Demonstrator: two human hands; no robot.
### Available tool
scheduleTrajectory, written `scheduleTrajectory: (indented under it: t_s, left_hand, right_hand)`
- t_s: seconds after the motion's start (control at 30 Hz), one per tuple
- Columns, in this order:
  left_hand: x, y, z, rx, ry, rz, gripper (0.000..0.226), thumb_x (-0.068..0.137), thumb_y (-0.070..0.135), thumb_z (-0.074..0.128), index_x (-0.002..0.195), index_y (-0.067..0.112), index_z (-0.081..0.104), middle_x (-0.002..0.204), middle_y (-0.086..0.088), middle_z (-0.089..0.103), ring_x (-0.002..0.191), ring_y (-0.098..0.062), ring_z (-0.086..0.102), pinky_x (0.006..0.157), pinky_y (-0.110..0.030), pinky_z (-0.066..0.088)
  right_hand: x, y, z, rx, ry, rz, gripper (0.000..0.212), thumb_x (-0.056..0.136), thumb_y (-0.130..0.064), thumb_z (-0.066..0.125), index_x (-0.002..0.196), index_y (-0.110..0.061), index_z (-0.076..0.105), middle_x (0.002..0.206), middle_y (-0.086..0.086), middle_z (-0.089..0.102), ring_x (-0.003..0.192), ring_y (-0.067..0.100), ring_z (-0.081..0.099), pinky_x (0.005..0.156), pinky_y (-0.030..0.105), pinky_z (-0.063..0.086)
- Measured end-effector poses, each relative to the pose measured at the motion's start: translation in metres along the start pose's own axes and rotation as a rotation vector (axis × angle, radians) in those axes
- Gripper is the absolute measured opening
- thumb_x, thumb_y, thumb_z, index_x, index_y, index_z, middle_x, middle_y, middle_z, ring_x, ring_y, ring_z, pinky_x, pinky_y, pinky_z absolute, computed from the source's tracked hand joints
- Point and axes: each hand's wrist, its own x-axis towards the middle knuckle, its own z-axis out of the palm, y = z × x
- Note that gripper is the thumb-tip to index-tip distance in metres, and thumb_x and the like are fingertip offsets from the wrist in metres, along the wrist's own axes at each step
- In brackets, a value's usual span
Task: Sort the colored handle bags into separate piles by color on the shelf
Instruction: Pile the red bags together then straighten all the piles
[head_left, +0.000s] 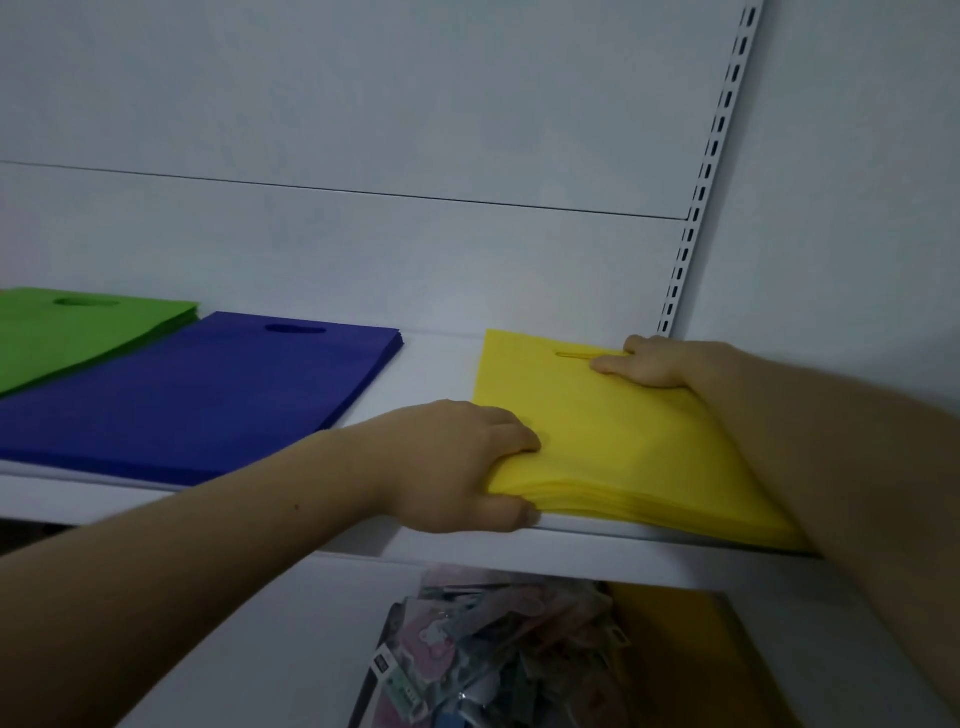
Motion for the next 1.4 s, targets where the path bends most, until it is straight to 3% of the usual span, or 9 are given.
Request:
scheduleTrajectory:
  t_s: [0.17, 0.37, 0.7, 0.83, 0.97, 1.07, 1.2, 1.33, 1.4]
  left_hand:
    - [-0.001, -0.001, -0.003, -0.013, 0.003, 0.018, 0.082, 0.074, 0.067, 0.036, 0.143, 0.023, 0.035, 0.144, 0.003, 0.040, 0.127, -0.018, 0.042, 0.105, -0.034, 0.035]
    - [-0.004, -0.007, -0.003, 0.017, 0.012, 0.000, 0.094, 0.067, 0.079, 0.026, 0.143, 0.026, 0.034, 0.146, 0.005, 0.037, 0.129, -0.017, 0.041, 0.107, -0.032, 0.034]
    - [-0.041, -0.029, -0.013, 0.061, -0.070, -0.132, 0.067, 0.087, 0.059, 0.046, 0.144, 0.027, 0.032, 0.144, 0.009, 0.037, 0.126, -0.012, 0.041, 0.103, -0.031, 0.037]
    - [-0.050, -0.028, -0.012, 0.071, -0.068, -0.158, 0.085, 0.073, 0.079, 0.033, 0.140, 0.026, 0.035, 0.140, 0.005, 0.041, 0.123, -0.014, 0.043, 0.102, -0.035, 0.039]
    - [-0.047, -0.020, -0.009, 0.017, -0.027, -0.174, 0.084, 0.078, 0.072, 0.047, 0.146, 0.027, 0.026, 0.148, 0.009, 0.031, 0.131, -0.012, 0.033, 0.106, -0.028, 0.029]
    - [-0.043, -0.016, -0.008, -0.038, 0.000, -0.187, 0.089, 0.075, 0.072, 0.050, 0.148, 0.029, 0.021, 0.153, 0.012, 0.023, 0.137, -0.009, 0.024, 0.109, -0.025, 0.022]
    - [-0.038, -0.012, -0.006, -0.053, 0.039, -0.200, 0.088, 0.076, 0.070, 0.050, 0.148, 0.030, 0.022, 0.154, 0.012, 0.019, 0.139, -0.008, 0.019, 0.111, -0.025, 0.019]
    - [-0.038, -0.013, -0.001, -0.079, 0.047, -0.213, 0.086, 0.076, 0.074, 0.049, 0.147, 0.032, 0.024, 0.152, 0.012, 0.022, 0.138, -0.006, 0.019, 0.110, -0.023, 0.018]
    - [-0.038, -0.012, 0.000, -0.087, 0.051, -0.214, 0.086, 0.077, 0.074, 0.048, 0.147, 0.031, 0.023, 0.152, 0.012, 0.022, 0.138, -0.007, 0.018, 0.108, -0.019, 0.015]
  right_hand:
    - [0.003, 0.003, -0.003, -0.018, 0.035, 0.032, 0.115, 0.063, -0.094, 0.032, 0.152, -0.022, 0.017, 0.158, 0.006, 0.015, 0.143, 0.028, 0.020, 0.115, 0.048, 0.022]
    - [0.005, -0.004, -0.001, 0.015, 0.067, 0.037, 0.118, 0.063, -0.094, 0.035, 0.152, -0.021, 0.010, 0.158, 0.008, 0.012, 0.144, 0.030, 0.019, 0.114, 0.048, 0.024]
    - [0.010, -0.070, -0.002, -0.055, 0.137, -0.014, 0.116, 0.067, -0.090, 0.040, 0.152, -0.015, 0.011, 0.157, 0.013, 0.016, 0.142, 0.035, 0.020, 0.112, 0.048, 0.024]
    - [0.009, -0.083, -0.007, -0.048, 0.106, -0.036, 0.111, 0.070, -0.089, 0.038, 0.152, -0.019, 0.012, 0.158, 0.012, 0.014, 0.143, 0.034, 0.019, 0.112, 0.050, 0.023]
    - [0.015, -0.068, -0.013, -0.018, 0.039, -0.068, 0.105, 0.072, -0.089, 0.027, 0.150, -0.020, 0.024, 0.155, 0.011, 0.023, 0.139, 0.032, 0.028, 0.111, 0.049, 0.027]
    - [0.015, -0.052, -0.009, 0.023, -0.026, -0.036, 0.114, 0.064, -0.094, 0.026, 0.146, -0.016, 0.034, 0.151, 0.010, 0.033, 0.134, 0.030, 0.038, 0.110, 0.048, 0.031]
    - [0.013, -0.050, -0.008, 0.042, -0.023, -0.011, 0.107, 0.071, -0.089, 0.027, 0.146, -0.013, 0.035, 0.151, 0.011, 0.034, 0.134, 0.031, 0.039, 0.110, 0.045, 0.031]
    - [0.016, -0.044, -0.014, 0.085, -0.009, -0.008, 0.127, 0.051, -0.100, 0.026, 0.145, -0.015, 0.036, 0.150, 0.011, 0.035, 0.132, 0.034, 0.041, 0.107, 0.050, 0.034]
    - [0.017, -0.043, -0.011, 0.100, -0.022, 0.000, 0.115, 0.063, -0.095, 0.029, 0.144, -0.014, 0.037, 0.149, 0.011, 0.036, 0.130, 0.034, 0.043, 0.106, 0.049, 0.036]
